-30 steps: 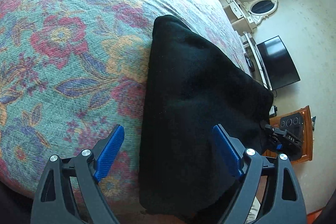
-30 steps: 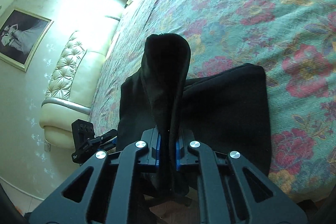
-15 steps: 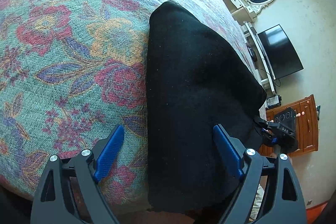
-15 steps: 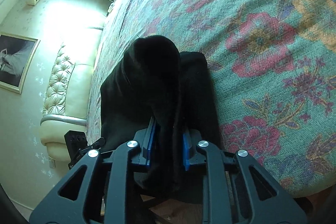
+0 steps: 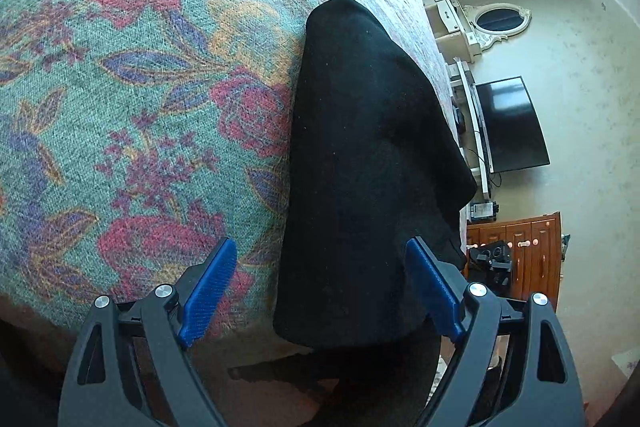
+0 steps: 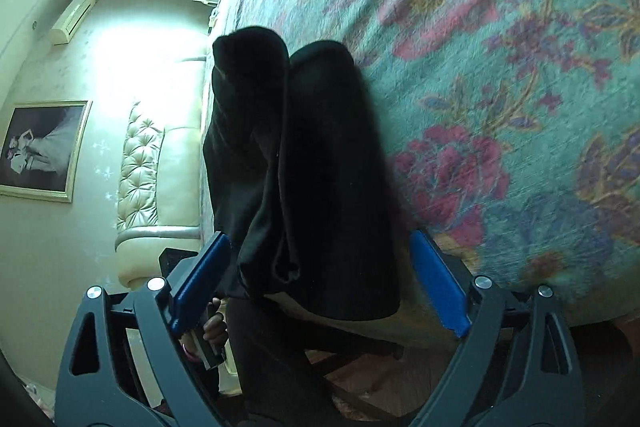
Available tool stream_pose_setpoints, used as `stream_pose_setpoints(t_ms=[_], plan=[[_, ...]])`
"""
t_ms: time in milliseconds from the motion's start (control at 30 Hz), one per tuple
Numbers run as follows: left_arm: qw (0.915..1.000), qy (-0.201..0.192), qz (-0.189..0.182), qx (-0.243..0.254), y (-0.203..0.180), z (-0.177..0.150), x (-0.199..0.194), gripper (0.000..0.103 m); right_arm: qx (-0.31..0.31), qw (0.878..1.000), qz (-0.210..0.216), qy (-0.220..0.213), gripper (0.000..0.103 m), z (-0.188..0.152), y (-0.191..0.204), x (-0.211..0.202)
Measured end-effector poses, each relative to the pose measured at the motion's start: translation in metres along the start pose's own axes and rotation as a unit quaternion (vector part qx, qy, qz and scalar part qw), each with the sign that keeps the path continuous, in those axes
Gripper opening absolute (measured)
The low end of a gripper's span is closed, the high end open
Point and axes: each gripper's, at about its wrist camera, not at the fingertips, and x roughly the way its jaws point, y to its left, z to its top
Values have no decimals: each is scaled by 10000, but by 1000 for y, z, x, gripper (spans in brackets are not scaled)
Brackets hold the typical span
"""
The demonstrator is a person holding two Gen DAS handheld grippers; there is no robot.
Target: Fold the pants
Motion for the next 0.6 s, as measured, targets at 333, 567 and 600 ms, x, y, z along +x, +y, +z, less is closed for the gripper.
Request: stream_pose_setpoints(t_ms=[333, 567, 600], plan=[[9991, 92, -347, -206, -1, -16, 14, 85, -504, 9984, -260, 80, 41, -9, 10, 6], [9993, 25, 13, 367, -14, -21, 19, 83, -321, 9994, 100, 116, 35, -4, -15, 0], [9991, 34, 51, 408, -15, -21, 19, 82, -259, 9994, 199, 135, 35, -3, -21, -1]])
